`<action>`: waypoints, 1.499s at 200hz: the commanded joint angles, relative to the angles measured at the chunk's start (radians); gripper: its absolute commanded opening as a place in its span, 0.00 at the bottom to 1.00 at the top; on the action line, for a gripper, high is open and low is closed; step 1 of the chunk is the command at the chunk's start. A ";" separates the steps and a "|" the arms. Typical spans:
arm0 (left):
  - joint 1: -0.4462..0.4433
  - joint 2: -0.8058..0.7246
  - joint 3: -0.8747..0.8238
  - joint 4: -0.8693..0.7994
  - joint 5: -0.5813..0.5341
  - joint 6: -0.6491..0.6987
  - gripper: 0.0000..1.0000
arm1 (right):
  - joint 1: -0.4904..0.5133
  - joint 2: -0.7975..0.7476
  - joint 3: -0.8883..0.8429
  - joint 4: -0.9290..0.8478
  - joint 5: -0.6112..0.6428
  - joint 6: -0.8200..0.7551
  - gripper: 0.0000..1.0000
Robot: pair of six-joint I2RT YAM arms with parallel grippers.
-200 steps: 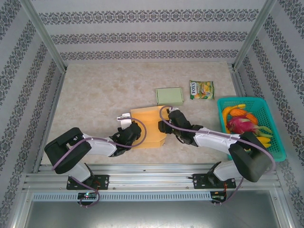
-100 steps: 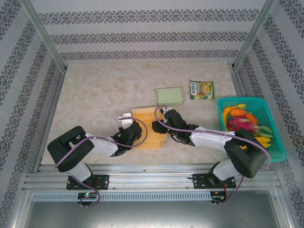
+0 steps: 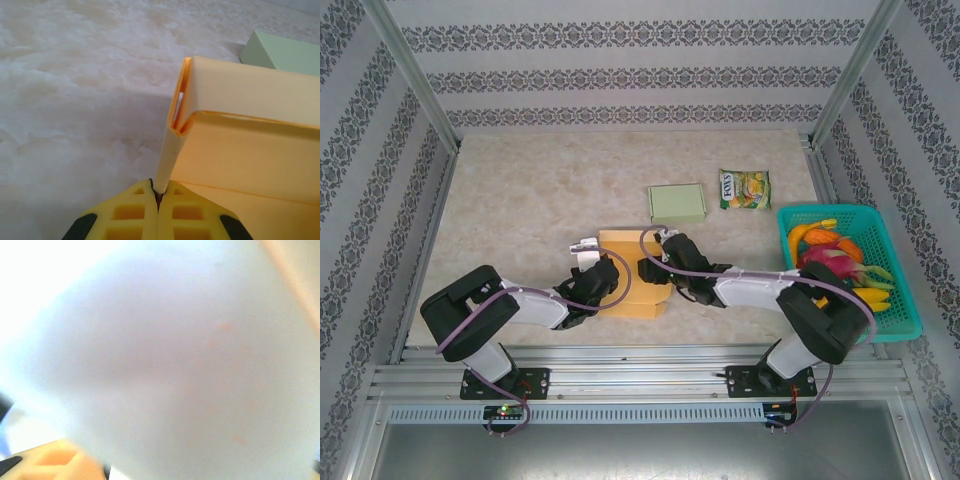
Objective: Fold the paper box
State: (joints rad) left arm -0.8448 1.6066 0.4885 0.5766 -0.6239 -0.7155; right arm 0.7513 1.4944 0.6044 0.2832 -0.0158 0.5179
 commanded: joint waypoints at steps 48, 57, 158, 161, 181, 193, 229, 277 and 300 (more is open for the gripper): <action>-0.011 -0.003 -0.006 -0.103 0.003 0.002 0.00 | 0.022 -0.416 -0.137 -0.234 0.054 -0.039 0.55; -0.011 -0.010 -0.010 -0.096 0.011 0.004 0.00 | 0.022 -0.482 -0.145 -0.290 0.092 -0.046 0.55; 0.001 -0.149 -0.123 0.015 0.115 0.172 0.00 | -0.172 -0.851 -0.309 -0.303 0.196 -0.150 0.53; 0.002 -0.151 -0.124 0.015 0.118 0.173 0.00 | -0.172 -0.848 -0.311 -0.294 0.183 -0.156 0.53; 0.005 -0.164 -0.125 0.006 0.130 0.177 0.00 | -0.171 -0.816 -0.315 -0.240 0.101 -0.178 0.53; 0.007 -0.173 -0.125 0.000 0.132 0.176 0.00 | -0.170 -0.788 -0.315 -0.206 0.041 -0.185 0.53; 0.012 -0.195 -0.126 -0.003 0.147 0.169 0.00 | -0.157 -0.713 -0.313 -0.149 -0.028 -0.199 0.53; 0.019 -0.220 -0.141 -0.003 0.159 0.166 0.00 | -0.152 -0.694 -0.335 -0.074 -0.101 -0.203 0.52; 0.024 -0.226 -0.141 -0.016 0.153 0.165 0.00 | -0.145 -0.720 -0.330 -0.099 -0.090 -0.200 0.53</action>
State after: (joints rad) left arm -0.8356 1.4036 0.3573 0.5678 -0.4709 -0.5598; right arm 0.5877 0.7994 0.2802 0.1505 -0.0761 0.3325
